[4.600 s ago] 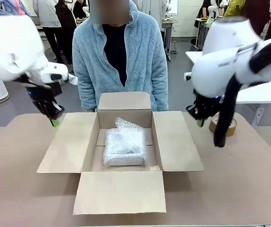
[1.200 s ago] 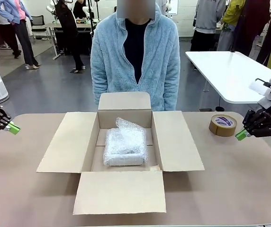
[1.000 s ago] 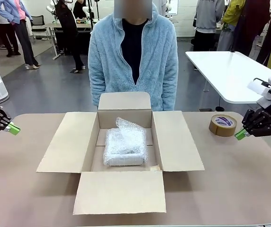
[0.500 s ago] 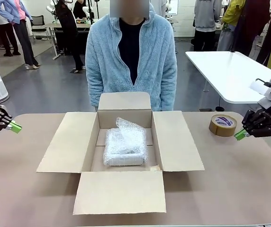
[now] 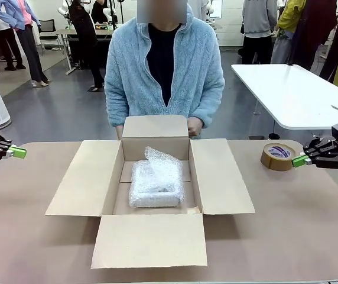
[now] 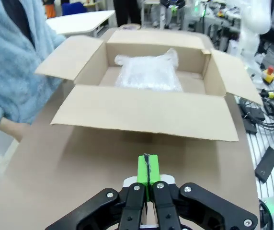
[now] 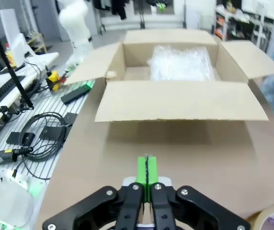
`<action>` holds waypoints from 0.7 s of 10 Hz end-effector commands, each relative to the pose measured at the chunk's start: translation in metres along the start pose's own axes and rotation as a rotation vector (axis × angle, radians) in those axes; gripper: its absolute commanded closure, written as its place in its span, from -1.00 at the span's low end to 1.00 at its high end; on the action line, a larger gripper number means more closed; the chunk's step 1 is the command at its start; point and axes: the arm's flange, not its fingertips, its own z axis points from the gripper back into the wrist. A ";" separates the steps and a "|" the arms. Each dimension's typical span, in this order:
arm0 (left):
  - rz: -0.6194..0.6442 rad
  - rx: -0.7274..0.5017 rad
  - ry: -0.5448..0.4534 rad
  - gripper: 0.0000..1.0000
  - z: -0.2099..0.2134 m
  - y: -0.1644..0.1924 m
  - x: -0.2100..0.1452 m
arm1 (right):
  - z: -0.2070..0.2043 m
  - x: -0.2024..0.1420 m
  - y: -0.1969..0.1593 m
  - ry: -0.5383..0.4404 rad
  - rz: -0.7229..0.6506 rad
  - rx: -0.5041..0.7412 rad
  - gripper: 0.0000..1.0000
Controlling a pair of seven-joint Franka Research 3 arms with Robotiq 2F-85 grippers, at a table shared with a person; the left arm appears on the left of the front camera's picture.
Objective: Wrap the clocks to prevent damage.
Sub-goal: Once the human has placed the objects inside and stepped back, release both hands from the side flaps of the Package Box.
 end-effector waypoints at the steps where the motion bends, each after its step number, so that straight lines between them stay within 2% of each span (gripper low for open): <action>1: -0.018 -0.043 -0.028 0.99 0.001 0.009 -0.001 | 0.004 -0.005 -0.012 -0.064 0.056 0.046 0.98; 4: -0.024 -0.078 -0.039 0.99 0.000 0.012 -0.002 | -0.001 -0.005 -0.013 -0.039 0.038 0.021 0.98; 7: 0.008 -0.057 -0.031 0.99 -0.003 0.006 -0.001 | -0.002 -0.006 -0.010 -0.050 0.040 0.050 0.98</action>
